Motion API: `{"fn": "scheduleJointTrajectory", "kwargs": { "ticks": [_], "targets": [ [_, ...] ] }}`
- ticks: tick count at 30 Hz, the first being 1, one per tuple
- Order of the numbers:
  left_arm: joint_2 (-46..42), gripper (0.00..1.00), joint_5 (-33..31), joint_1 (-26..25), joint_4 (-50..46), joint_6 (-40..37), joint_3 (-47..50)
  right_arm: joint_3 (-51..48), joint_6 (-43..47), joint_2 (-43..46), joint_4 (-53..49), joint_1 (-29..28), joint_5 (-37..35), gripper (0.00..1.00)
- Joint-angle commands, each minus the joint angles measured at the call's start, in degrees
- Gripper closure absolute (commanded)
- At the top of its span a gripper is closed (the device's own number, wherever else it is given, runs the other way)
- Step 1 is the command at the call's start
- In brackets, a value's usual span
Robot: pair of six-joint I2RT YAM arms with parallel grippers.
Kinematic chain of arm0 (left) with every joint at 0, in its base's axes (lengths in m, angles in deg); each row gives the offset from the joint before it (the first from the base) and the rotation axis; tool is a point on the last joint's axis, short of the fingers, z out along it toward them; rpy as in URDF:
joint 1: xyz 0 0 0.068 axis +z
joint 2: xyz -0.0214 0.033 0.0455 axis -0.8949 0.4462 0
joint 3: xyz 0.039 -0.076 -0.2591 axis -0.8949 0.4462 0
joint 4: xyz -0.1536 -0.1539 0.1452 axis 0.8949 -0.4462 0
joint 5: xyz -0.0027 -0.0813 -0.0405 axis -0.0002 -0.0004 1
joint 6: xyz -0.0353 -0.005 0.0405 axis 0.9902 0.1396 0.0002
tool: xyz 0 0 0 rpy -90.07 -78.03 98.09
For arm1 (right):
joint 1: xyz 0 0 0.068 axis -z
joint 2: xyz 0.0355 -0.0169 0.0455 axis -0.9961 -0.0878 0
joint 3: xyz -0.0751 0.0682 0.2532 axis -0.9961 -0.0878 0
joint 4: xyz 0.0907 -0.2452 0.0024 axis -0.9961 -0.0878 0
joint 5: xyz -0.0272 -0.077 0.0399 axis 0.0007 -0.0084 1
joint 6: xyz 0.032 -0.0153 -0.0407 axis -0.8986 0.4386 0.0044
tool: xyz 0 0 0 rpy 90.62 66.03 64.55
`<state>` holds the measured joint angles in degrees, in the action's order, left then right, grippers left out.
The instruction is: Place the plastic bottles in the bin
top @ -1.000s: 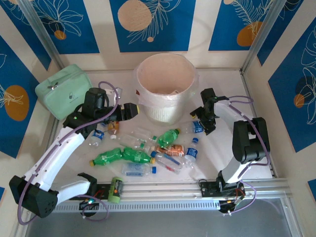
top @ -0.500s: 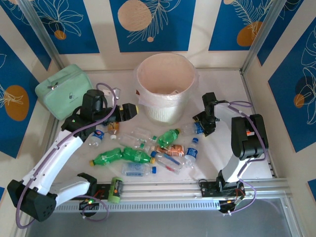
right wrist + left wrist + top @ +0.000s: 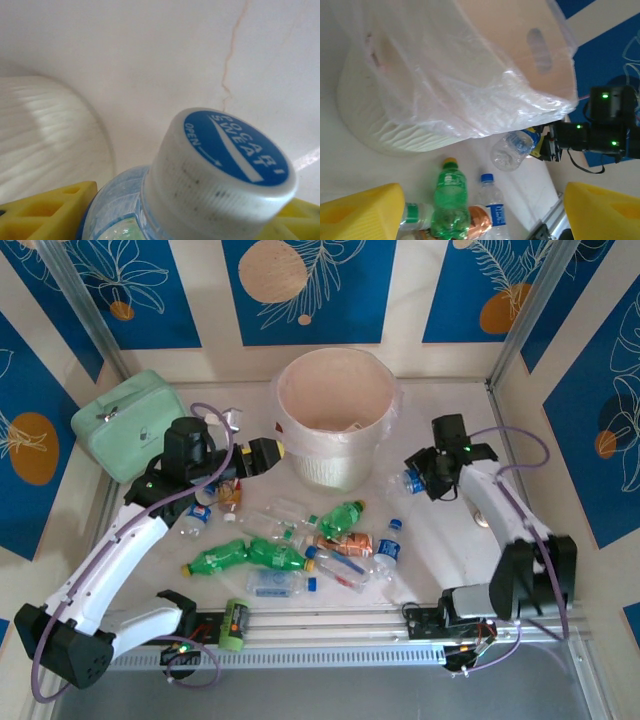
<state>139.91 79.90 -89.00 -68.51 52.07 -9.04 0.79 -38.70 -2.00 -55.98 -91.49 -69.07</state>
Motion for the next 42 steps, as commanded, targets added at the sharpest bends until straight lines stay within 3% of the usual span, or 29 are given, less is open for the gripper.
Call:
{"fn": "scheduleJointTrajectory", "kwargs": {
  "ticks": [1, 7, 11, 16, 20, 26, 42],
  "targets": [
    [-0.11, 0.17, 6.60, -1.66, 6.03, 1.43, -2.29, 3.86, 3.09, 8.18, -6.93, -0.32, -1.38, 0.40],
    [0.82, 0.09, 9.17, -9.41, 8.22, -4.35, -4.84, 15.47, 7.63, 15.28, -15.45, -5.60, -1.15, 0.41],
    [4.26, 0.06, 9.97, -15.02, 9.09, -8.45, -7.22, 21.85, 13.47, 14.79, -10.91, -13.61, 4.24, 0.41],
    [7.98, 0.06, 12.14, -18.26, 15.75, -5.96, -8.41, 25.07, 15.29, 13.93, -3.57, -22.89, 4.50, 0.41],
    [9.05, 0.05, 14.49, -19.59, 24.09, -1.22, -6.87, 28.47, 15.48, 11.93, -2.60, -23.75, 7.29, 0.40],
    [9.93, 0.07, 14.79, -20.99, 25.91, -0.99, -5.95, 32.09, 16.47, 9.40, -2.04, -24.40, 9.73, 0.40],
    [10.93, 0.29, 15.08, -21.55, 26.19, -1.90, -5.63, 35.25, 16.77, 5.65, -1.63, -27.79, 7.54, 0.39]
  ]
}}
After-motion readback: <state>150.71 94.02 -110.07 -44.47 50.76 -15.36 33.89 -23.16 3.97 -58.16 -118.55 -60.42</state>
